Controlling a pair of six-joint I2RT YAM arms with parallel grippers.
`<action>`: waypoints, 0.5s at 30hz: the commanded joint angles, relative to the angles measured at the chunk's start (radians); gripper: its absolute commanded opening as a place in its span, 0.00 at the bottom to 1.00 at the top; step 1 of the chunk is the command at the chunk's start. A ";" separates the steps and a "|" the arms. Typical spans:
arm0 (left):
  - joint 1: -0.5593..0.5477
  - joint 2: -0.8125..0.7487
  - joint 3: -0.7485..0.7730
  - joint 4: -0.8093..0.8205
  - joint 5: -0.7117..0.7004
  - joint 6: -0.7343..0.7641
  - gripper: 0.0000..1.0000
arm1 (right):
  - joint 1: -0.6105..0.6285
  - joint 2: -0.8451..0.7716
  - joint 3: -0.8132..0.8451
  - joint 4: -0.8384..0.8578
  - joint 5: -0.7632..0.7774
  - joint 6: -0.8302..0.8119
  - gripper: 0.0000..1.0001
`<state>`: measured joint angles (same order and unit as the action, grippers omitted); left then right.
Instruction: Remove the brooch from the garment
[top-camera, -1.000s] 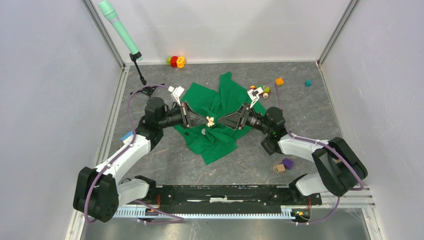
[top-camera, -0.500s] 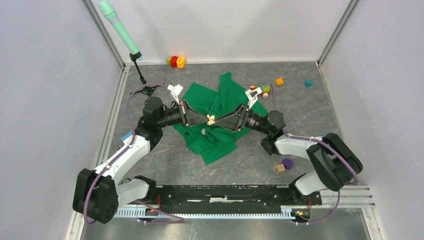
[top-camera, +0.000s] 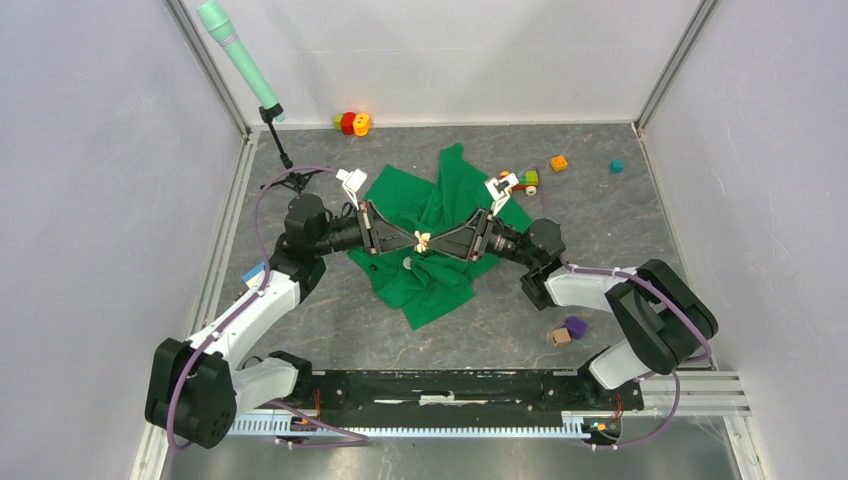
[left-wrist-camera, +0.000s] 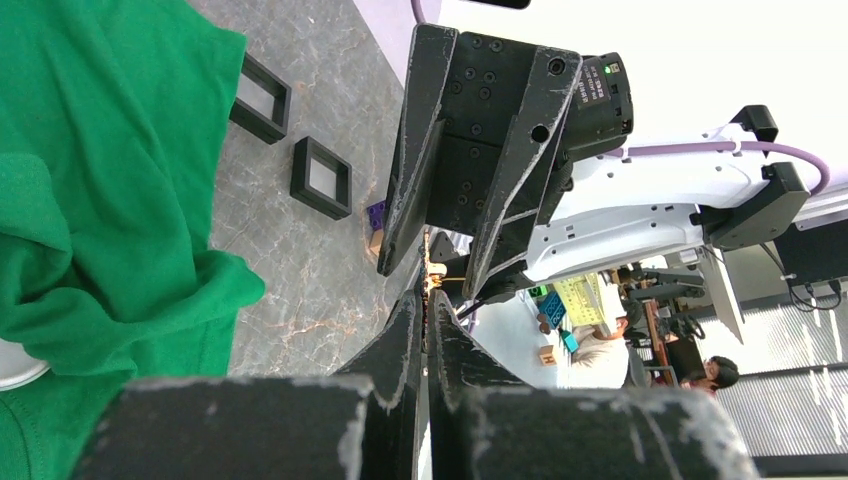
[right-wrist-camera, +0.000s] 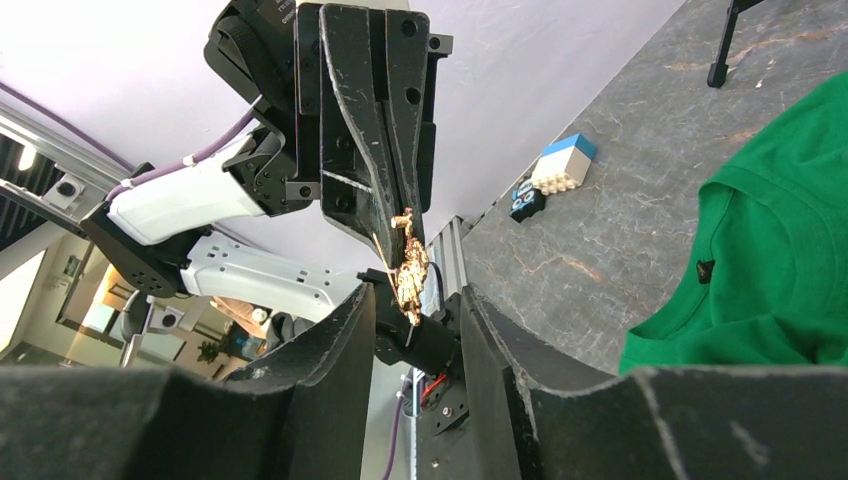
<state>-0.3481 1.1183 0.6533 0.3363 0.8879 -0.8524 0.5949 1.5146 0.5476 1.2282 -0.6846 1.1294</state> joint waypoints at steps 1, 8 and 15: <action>0.000 -0.015 0.017 0.042 0.040 -0.023 0.02 | 0.014 0.016 0.048 0.072 -0.010 0.019 0.42; 0.001 -0.015 0.019 0.042 0.046 -0.022 0.02 | 0.017 0.033 0.052 0.087 -0.004 0.032 0.36; 0.000 -0.015 0.012 0.042 0.052 -0.018 0.02 | 0.019 0.050 0.058 0.114 -0.004 0.053 0.31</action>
<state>-0.3485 1.1183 0.6533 0.3393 0.9012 -0.8524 0.6086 1.5539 0.5667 1.2716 -0.6842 1.1667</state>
